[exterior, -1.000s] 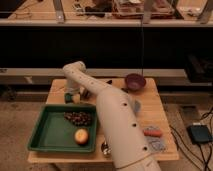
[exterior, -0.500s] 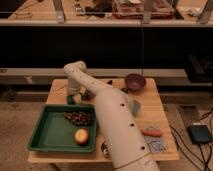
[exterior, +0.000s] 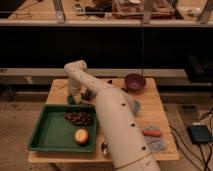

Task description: Place sponge in purple bowl

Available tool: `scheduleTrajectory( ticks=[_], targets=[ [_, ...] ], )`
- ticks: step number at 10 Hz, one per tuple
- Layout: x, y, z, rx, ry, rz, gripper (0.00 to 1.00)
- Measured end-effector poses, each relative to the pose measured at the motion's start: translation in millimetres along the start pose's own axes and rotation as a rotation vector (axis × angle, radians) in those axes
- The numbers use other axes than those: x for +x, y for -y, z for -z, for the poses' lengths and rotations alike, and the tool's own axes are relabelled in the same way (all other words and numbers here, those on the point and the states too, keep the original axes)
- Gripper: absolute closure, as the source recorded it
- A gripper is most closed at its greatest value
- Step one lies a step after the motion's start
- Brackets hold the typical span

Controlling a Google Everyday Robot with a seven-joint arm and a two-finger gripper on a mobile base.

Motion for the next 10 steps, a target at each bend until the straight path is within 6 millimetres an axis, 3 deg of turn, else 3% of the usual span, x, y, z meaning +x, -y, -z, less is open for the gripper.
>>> scheduleTrajectory(
  ticks=[3,5,10],
  targets=[
    [-1,1,1,0.006,0.001,0.003,1.0],
    [11,-3,23,0.066,0.032,-0.005,1.0],
    [21,-10,152,0.285,0.138,-0.005,1.0]
  ],
)
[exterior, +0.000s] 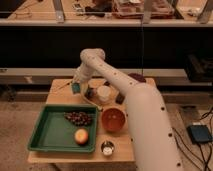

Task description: Place sponge in purple bowl

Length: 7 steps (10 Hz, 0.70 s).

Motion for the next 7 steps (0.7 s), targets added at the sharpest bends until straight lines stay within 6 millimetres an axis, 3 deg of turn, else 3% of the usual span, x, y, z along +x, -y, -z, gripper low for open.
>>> scheduleTrajectory(
  ticks=[4,7],
  targets=[
    [12,23,107,0.174,0.043,-0.022,1.0],
    [53,27,206,0.308,0.003,-0.065,1.0]
  ],
)
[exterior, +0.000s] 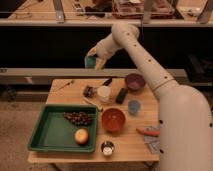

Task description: Place sponge in purple bowl

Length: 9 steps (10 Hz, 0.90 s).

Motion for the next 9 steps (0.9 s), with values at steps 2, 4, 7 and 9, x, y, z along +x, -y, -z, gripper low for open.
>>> scheduleTrajectory(
  ticks=[2,4,7,9],
  targets=[
    [33,6,43,0.042,-0.063,-0.026,1.0],
    [67,-2,68,0.056,-0.146,-0.039,1.0],
    [125,-42,88,0.037,-0.332,-0.049,1.0],
    [138,-57,88,0.022,-0.379,-0.045,1.0]
  ],
)
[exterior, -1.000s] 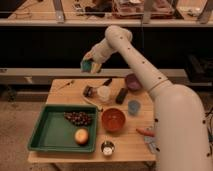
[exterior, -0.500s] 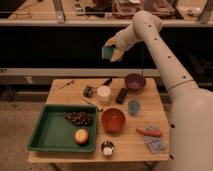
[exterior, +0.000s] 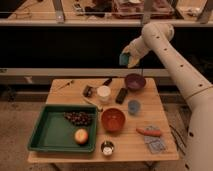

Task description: Place sponge in purple bowl

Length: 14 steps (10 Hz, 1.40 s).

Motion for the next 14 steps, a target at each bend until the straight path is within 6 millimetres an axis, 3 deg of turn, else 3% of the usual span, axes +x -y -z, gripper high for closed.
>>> scheduleTrajectory(
  ticks=[6,11,14],
  targets=[
    [0,-2,-4,-0.014,-0.007,-0.011,1.0],
    [22,-54,-44,-0.061,-0.027,-0.088,1.0],
    [34,-58,-53,-0.031,-0.06,-0.096,1.0]
  ],
)
